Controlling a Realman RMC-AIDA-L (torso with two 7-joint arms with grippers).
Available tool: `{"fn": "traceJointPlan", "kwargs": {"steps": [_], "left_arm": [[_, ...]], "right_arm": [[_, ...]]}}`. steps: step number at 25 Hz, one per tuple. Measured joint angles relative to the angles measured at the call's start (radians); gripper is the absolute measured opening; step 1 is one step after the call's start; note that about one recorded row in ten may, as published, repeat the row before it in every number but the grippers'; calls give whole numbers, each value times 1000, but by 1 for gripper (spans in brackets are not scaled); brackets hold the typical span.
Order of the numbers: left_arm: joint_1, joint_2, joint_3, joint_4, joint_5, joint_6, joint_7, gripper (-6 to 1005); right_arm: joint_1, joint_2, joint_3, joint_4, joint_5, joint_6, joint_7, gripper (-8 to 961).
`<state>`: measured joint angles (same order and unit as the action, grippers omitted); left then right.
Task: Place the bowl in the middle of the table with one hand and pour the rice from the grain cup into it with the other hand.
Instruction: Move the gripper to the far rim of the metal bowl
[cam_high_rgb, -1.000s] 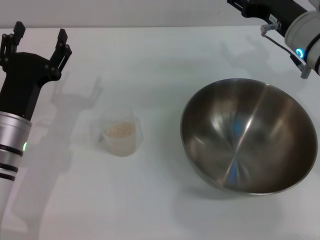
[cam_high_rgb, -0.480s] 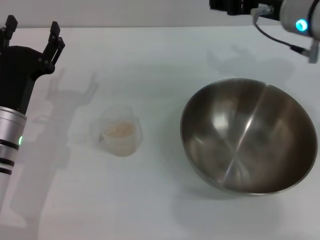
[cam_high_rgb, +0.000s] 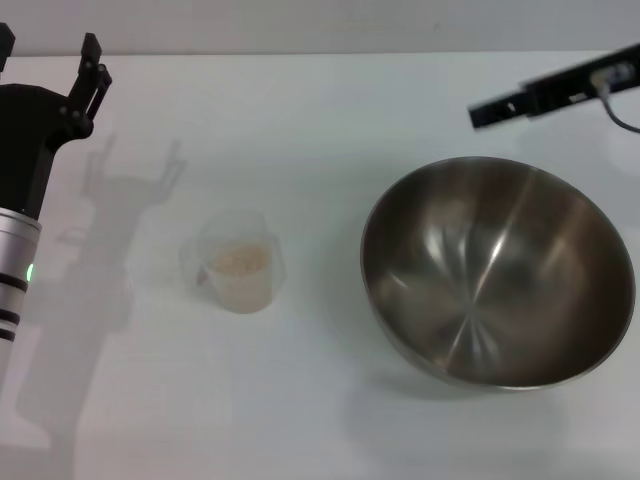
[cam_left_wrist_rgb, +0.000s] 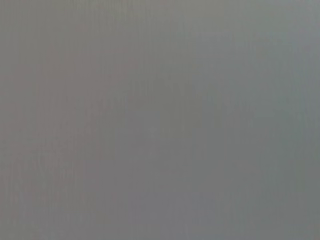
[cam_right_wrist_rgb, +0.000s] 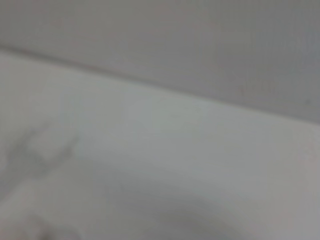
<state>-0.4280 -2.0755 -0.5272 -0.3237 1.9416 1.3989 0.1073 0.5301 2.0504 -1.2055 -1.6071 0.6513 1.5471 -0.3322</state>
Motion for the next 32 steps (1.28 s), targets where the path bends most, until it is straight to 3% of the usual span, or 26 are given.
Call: {"fn": "traceJointPlan", "kwargs": {"steps": [7,11,23,32], "left_arm": [[-2,0,-9,0,0,0,0,860],[-2,-1,-10,-2,0,0,0,861],[2,-2,-10,-5,0,0,-1,861],[2,-2,-10,-8,0,0,-1,860]], "right_arm": [[87,-45,64,153,-82,83,-172,707],[112,-49,67,213,-111,93,-240,703],[127,-36,21,326,-155,82,-313,690],[124,-1,31,358,-226,27,-325,681]]}}
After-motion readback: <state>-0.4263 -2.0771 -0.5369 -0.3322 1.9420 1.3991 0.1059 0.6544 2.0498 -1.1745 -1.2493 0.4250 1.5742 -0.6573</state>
